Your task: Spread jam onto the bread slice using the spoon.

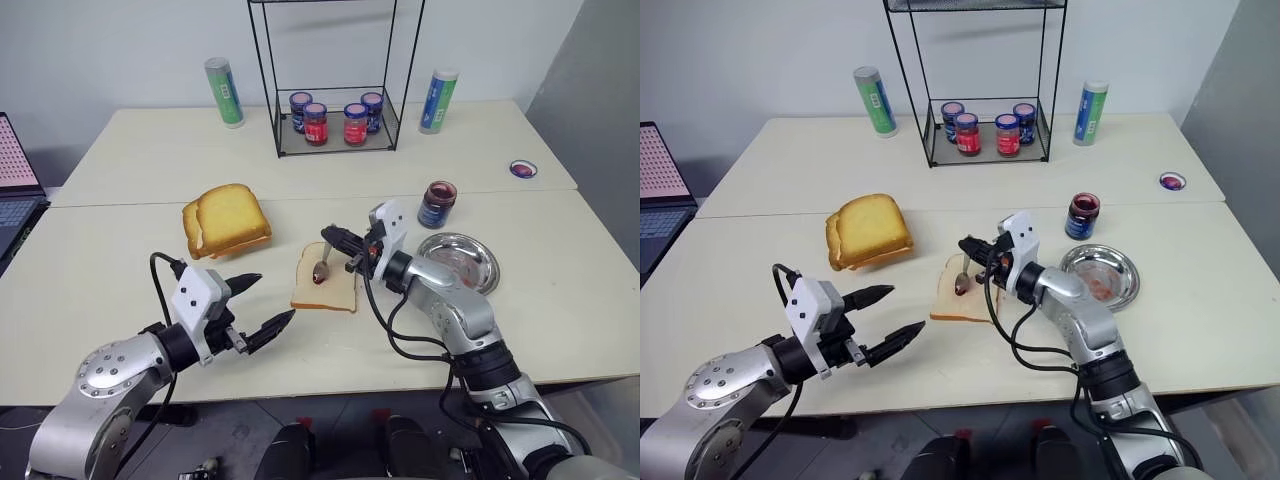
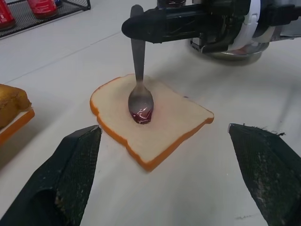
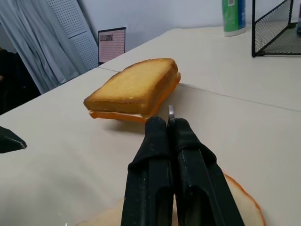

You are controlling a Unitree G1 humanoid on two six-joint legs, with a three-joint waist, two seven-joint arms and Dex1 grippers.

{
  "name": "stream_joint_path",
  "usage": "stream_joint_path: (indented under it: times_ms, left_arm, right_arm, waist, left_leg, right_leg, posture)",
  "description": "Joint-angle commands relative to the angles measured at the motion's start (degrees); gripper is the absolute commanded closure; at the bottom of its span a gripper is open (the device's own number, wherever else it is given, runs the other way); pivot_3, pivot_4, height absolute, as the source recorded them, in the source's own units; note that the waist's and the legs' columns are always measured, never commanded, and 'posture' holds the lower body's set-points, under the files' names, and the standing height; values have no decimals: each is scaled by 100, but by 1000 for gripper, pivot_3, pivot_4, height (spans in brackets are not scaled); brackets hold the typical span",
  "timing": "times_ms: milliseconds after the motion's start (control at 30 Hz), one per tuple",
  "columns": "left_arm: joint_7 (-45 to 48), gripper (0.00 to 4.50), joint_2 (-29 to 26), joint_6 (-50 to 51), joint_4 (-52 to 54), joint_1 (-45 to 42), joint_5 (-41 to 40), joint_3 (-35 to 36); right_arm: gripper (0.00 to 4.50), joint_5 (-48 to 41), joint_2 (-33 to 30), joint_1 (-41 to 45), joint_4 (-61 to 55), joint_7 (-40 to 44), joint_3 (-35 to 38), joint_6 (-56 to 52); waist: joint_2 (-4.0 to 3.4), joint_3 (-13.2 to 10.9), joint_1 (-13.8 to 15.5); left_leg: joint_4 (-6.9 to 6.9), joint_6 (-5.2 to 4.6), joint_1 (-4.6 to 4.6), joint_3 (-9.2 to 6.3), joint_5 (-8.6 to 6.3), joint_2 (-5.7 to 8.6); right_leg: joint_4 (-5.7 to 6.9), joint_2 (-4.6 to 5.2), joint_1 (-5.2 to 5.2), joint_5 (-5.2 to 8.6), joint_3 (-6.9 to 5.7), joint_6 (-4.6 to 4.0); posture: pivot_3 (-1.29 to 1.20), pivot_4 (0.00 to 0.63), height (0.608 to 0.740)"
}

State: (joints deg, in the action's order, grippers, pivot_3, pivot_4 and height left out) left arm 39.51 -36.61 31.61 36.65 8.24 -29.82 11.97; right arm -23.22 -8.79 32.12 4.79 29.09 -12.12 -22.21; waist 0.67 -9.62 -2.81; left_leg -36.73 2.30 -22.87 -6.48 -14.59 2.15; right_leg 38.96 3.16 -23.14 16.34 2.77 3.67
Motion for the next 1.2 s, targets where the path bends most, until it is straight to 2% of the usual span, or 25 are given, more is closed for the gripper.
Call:
stream_joint_path:
  times_ms: [33, 267, 467, 633, 900, 1200]
  left_arm:
    - [21, 0, -35, -159, -15, -119, 38, -42]
    - [116, 0, -68, -219, -71, -118, 33, -53]
    - [196, 0, -93, -226, -66, -66, 19, 23]
    - [202, 0, -110, -199, 22, 16, -8, 75]
    - [176, 0, -167, -143, 153, 163, -58, 180]
    - [139, 0, -174, -129, 158, 142, -62, 175]
  right_arm:
    - [4490, 196, -120, 215, 40, 0, 363, 265]
    - [4490, 41, -151, 291, -176, 16, 649, -38]
    - [4490, -1601, 411, 287, -616, -630, 1592, -1956]
    - [4490, -2300, 815, 137, -449, -1086, 2036, -2882]
    - [4490, -1988, 1007, 110, 407, -1250, 2214, -2562]
    - [4490, -1477, 731, 448, 1304, -1233, 2436, -1666]
  waist:
    - [0, 0, 10]
    - [0, 0, 35]
    - [0, 0, 44]
    - [-1, -1, 43]
    - [-2, -1, 29]
    - [-1, 0, 42]
  left_leg:
    - [0, 0, 0, 0, 0, 3]
    - [-1, 0, -1, 1, 0, 3]
    - [0, 0, -1, -15, 0, -5]
    - [2, 0, -2, -29, 0, -4]
    - [1, -1, -1, -22, 0, 7]
    - [0, -1, 1, 1, 0, 8]
  right_leg:
    - [0, 0, 0, 0, -1, 0]
    - [0, 0, 0, 0, 0, 0]
    - [1, 0, -1, 0, 1, 0]
    - [1, 0, -2, 0, 0, -1]
    - [1, 0, -1, 0, -1, -1]
    - [2, -1, 2, 0, -4, -1]
  posture:
    - [0, 150, 740]
    - [0, 150, 740]
    - [0, 150, 740]
    - [0, 150, 740]
    - [0, 150, 740]
    - [0, 150, 740]
